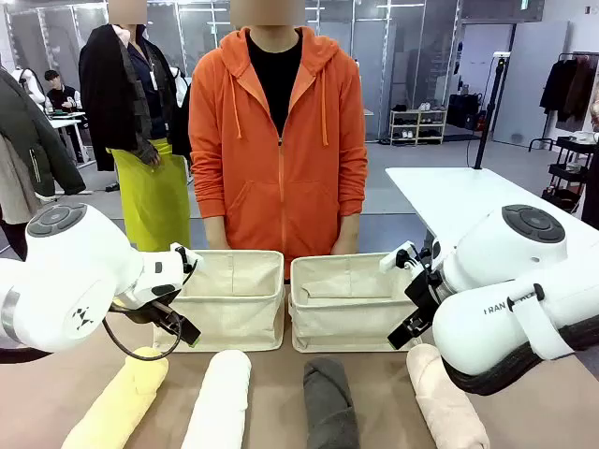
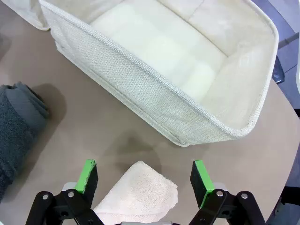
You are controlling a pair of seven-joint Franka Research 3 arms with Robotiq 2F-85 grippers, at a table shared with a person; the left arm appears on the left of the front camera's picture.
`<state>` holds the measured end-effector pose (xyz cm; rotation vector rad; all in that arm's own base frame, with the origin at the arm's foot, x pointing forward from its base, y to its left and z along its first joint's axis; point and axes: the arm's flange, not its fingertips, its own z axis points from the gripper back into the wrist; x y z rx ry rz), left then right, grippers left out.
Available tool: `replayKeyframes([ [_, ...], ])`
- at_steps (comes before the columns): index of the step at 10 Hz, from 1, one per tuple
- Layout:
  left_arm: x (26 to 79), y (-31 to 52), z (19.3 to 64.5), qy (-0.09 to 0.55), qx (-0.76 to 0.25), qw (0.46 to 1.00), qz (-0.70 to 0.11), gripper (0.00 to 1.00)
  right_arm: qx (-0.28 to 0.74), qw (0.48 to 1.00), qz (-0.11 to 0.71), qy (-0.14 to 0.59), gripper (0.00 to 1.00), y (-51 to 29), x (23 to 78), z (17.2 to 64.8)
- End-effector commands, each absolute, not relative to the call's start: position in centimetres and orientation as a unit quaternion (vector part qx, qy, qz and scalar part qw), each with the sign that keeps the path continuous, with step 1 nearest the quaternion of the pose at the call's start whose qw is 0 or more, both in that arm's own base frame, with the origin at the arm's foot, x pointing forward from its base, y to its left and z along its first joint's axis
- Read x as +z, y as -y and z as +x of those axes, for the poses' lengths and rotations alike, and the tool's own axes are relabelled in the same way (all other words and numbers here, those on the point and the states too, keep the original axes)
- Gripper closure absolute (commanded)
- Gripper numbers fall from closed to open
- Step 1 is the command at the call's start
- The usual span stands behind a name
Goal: Divide the towels into two baskets.
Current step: Pick up one hotel-folded towel and place it in the Fabric basket indicated by the person.
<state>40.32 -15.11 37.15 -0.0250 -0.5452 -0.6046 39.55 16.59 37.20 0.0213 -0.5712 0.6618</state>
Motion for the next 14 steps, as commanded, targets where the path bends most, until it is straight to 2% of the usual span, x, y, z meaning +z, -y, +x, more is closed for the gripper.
replayKeyframes([
  [1, 37.1, 15.1, 40.3, 0.265, -0.294, 0.918, -0.012, 0.00, 0.320, 0.906, 0.010, 0.277, 0.00, -16.6, 37.2, 39.6],
  [11, 37.1, 15.2, 40.3, 0.265, -0.295, 0.918, -0.012, 0.00, 0.321, 0.906, 0.010, 0.277, 0.00, -16.5, 37.2, 39.6],
  [12, 38.9, 15.2, 40.2, 0.261, -0.301, 0.917, -0.018, 0.00, 0.325, 0.904, 0.022, 0.276, 0.00, -16.3, 38.8, 39.7],
  [13, 41.0, 15.0, 39.9, 0.253, -0.307, 0.917, -0.034, 0.00, 0.323, 0.909, 0.043, 0.260, 0.00, -16.0, 40.5, 39.8],
  [14, 42.6, 13.8, 39.9, 0.211, -0.312, 0.921, -0.099, 0.00, 0.327, 0.914, 0.077, 0.226, 0.00, -15.3, 41.9, 40.4],
])
